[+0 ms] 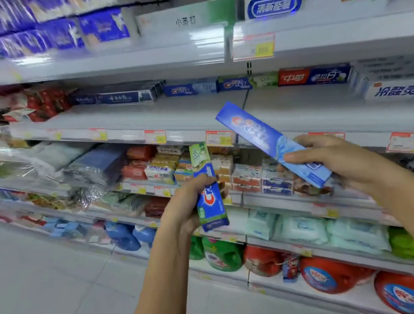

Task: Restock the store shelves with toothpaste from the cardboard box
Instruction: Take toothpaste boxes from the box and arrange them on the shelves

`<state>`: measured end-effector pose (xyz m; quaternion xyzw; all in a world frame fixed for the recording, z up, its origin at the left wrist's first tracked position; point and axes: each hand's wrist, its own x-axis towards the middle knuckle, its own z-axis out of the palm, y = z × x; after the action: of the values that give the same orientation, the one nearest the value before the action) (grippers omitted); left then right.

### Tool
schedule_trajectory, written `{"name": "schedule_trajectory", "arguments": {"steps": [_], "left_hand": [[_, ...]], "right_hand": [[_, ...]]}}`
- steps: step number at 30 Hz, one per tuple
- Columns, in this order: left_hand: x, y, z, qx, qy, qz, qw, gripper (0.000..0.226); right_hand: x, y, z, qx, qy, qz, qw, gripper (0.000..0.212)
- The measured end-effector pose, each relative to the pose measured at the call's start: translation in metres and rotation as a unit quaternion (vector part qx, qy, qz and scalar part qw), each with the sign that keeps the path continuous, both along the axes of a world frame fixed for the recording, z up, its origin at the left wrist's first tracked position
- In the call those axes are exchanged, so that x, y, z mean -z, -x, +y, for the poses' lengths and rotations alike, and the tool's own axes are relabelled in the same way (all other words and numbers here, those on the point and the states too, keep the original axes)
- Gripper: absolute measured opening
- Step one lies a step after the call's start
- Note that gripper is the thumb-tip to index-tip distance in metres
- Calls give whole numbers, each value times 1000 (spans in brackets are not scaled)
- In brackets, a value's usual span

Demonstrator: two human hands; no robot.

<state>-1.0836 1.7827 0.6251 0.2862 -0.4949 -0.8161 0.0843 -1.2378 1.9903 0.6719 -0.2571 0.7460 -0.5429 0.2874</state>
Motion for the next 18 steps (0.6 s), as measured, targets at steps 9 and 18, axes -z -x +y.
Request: {"name": "schedule_trajectory", "arguments": {"steps": [9,18], "left_hand": [[-53,42,-120,60,224,-7,973,17],[-100,110,-187,91,622,-79,774,46]], "right_hand": [[-32,78,-106,108,-57,122,985,26],[-19,138,-135,143,-223,159,951,62]]}}
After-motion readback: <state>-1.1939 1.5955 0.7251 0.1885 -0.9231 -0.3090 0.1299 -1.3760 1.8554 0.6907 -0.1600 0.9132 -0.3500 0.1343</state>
